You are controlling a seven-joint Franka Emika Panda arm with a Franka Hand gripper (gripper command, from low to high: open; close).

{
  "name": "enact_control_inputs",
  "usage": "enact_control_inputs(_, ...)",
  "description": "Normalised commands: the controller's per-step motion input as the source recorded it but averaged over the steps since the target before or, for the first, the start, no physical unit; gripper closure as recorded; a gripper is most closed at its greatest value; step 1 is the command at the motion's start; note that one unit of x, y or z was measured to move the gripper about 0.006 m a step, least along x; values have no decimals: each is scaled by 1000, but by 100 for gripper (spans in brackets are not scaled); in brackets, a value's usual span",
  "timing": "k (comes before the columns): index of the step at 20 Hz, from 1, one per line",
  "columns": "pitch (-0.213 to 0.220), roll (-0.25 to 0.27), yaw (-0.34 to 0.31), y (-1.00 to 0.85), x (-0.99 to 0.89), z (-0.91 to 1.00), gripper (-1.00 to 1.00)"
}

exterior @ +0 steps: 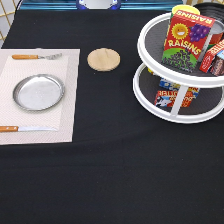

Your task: Pick up the bowl from the lazy Susan and put bowl on the plate

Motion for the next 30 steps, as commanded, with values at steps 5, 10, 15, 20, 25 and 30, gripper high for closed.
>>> enact_control_inputs(5,1,3,4,197,188,91,-100)
enact_control_inputs(10,0,110,-2,384,549,323,-100)
enact_control_inputs(15,0,140,-22,430,697,202,-100)
enact_control_inputs(20,25,177,-30,398,708,70,-100)
enact_control_inputs(25,18,188,-8,341,554,6,-100)
enact_control_inputs(30,6,232,0,101,274,-54,-100)
